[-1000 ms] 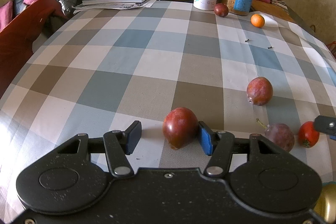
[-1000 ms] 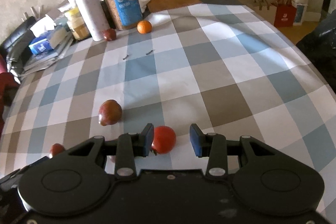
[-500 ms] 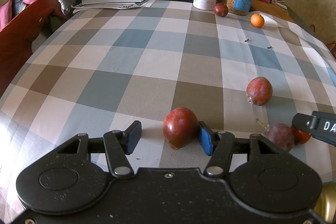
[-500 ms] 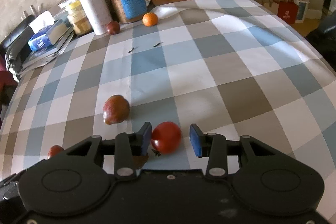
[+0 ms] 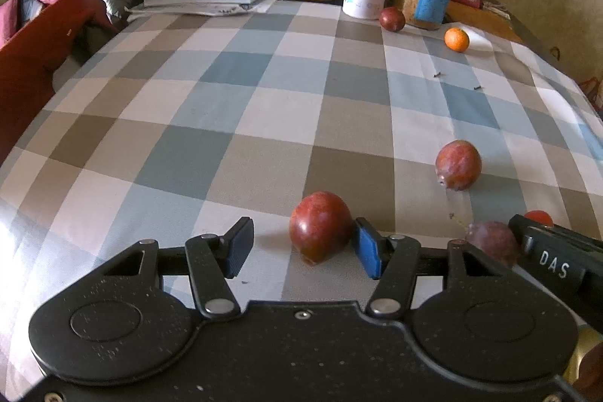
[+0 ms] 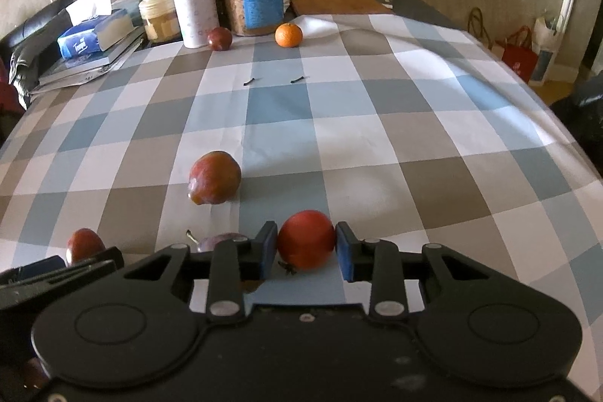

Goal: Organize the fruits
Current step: 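Close right gripper on the red tomato while left gripper stays around the plum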

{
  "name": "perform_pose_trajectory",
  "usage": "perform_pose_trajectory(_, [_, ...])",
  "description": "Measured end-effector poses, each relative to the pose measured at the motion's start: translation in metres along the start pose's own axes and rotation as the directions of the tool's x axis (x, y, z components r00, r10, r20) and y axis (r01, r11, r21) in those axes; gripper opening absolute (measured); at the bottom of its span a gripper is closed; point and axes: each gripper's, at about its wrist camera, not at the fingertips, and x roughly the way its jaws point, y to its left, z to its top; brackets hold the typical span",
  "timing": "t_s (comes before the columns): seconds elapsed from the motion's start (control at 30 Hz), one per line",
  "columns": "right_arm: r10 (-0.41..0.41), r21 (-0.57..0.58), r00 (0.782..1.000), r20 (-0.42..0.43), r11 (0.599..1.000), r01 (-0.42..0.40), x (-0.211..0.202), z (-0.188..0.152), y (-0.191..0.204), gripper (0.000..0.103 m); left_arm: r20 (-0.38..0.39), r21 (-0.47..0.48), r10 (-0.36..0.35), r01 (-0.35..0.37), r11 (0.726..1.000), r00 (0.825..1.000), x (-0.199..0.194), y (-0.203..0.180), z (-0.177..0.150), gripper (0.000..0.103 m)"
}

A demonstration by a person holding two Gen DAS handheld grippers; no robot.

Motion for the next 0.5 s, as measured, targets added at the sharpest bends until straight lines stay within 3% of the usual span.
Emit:
perform_pose_trajectory(0.1, [0.017, 0.02, 1.0, 0.011, 1.0, -0.017, -0.003, 0.001, -0.003, 0.033, 0.035, 0.021, 0.017, -0.018, 1.0, 0.999, -0.006, -0.004, -0.001, 0.062])
perform_pose_trajectory(0.33, [0.023, 0.066, 1.0, 0.005, 0.998, -0.024, -0.004, 0.002, -0.011, 0.033, 0.057, 0.028, -0.03, 0.028, 0.999, 0.998, -0.011, -0.003, 0.0, 0.062])
perform_pose_trajectory(0.5, [0.01, 0.102, 1.0, 0.003, 0.995, -0.01, -0.004, 0.003, -0.021, 0.033, 0.035, -0.036, -0.103, 0.105, 0.994, 0.994, -0.009, 0.009, 0.006, 0.063])
